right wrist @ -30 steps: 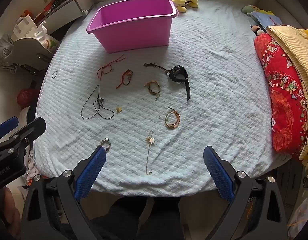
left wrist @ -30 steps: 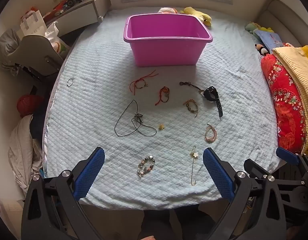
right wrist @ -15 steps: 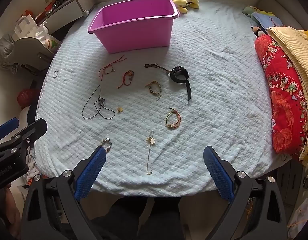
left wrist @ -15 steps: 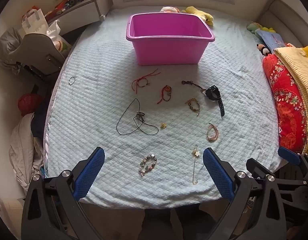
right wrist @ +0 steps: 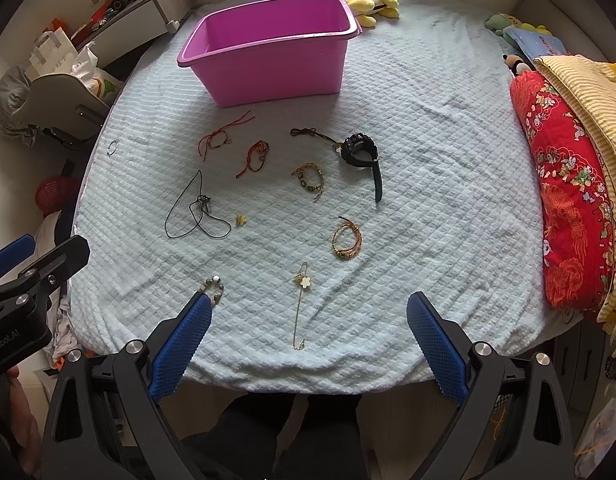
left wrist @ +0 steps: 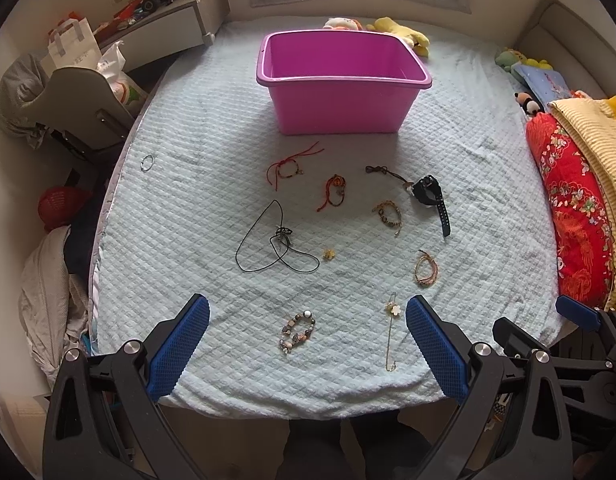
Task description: Organize jewelry
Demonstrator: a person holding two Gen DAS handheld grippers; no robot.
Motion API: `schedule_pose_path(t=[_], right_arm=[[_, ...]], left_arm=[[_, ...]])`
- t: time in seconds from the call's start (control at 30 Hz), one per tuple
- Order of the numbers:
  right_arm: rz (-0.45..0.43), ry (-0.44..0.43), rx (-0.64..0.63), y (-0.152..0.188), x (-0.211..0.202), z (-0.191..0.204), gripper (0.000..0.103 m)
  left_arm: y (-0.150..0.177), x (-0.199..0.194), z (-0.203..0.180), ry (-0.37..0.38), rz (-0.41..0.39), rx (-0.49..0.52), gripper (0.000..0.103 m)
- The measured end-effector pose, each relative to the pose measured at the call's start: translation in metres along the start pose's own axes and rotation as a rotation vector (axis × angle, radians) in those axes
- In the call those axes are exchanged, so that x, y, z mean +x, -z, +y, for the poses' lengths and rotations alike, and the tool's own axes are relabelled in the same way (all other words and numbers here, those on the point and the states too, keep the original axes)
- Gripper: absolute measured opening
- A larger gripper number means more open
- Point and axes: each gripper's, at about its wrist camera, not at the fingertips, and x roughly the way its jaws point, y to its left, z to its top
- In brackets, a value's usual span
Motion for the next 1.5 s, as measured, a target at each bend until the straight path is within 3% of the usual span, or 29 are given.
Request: schedule_pose_path(t=[1.5], right_arm=[[0.0,-0.004,0.013,0.0052,-0.0002,-0.0036,0.094]], left_arm=[[-0.0008,-0.0056,-0.0006,-0.006,-0.019,0.008,0.097]])
